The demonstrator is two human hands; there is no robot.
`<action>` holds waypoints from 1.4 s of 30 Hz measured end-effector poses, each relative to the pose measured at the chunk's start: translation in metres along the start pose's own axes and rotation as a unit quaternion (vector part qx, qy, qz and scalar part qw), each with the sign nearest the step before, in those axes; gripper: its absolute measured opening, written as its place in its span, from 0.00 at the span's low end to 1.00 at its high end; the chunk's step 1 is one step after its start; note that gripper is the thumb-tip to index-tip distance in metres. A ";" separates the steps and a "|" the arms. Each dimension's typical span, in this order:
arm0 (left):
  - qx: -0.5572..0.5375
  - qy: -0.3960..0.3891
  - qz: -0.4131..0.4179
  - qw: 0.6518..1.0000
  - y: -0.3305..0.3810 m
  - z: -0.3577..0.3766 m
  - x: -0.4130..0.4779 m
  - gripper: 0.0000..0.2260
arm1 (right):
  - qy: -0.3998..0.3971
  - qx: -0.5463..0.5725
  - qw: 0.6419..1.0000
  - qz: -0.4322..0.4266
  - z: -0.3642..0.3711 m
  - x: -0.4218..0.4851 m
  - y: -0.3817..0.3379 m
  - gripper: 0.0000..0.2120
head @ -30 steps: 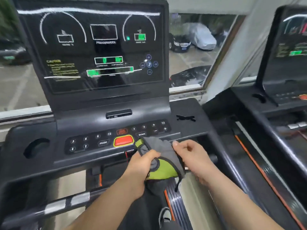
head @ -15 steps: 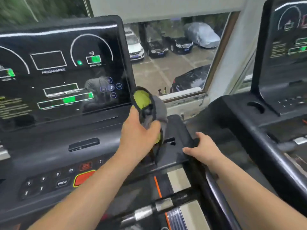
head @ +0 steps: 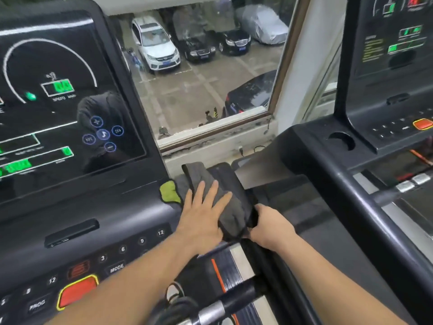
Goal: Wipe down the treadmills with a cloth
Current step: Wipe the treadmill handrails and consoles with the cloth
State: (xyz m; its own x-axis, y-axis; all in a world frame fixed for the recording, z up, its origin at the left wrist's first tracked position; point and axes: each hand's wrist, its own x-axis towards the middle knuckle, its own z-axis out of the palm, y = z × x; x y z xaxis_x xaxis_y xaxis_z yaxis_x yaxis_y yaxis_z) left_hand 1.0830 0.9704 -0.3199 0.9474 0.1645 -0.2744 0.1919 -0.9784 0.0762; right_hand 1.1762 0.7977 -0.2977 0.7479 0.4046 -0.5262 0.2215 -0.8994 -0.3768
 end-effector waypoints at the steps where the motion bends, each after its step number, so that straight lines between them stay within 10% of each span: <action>1: -0.018 0.000 -0.008 1.000 -0.010 -0.005 0.019 0.42 | -0.002 -0.003 1.000 0.005 -0.001 0.001 -0.001 0.32; 7: -0.060 0.037 -0.058 0.996 -0.019 -0.011 0.042 0.38 | 0.015 -0.022 1.000 0.004 0.010 -0.001 0.006 0.34; 15: -0.050 0.028 0.125 0.990 -0.017 0.003 -0.039 0.40 | 0.021 -0.032 0.999 -0.017 0.012 0.003 0.011 0.28; 23: -0.132 0.076 -0.026 0.988 0.019 -0.006 0.001 0.32 | 0.017 -0.016 0.999 -0.024 0.011 -0.003 0.008 0.31; 32: -0.195 -0.033 0.099 0.975 -0.003 -0.016 -0.069 0.41 | 0.016 -0.030 0.999 -0.039 0.013 -0.001 0.014 0.39; 42: -0.012 -0.100 -0.092 0.991 0.041 -0.016 -0.055 0.51 | 0.009 -0.043 0.998 -0.048 0.009 -0.002 0.010 0.39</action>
State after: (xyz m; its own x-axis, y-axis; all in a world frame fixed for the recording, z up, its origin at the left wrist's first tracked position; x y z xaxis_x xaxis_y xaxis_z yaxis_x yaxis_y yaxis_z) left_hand 1.0426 0.9231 -0.2867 0.8264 0.3091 -0.4707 0.3645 -0.9307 0.0288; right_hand 1.1712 0.7888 -0.3072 0.7321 0.4876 -0.4757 0.3450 -0.8675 -0.3583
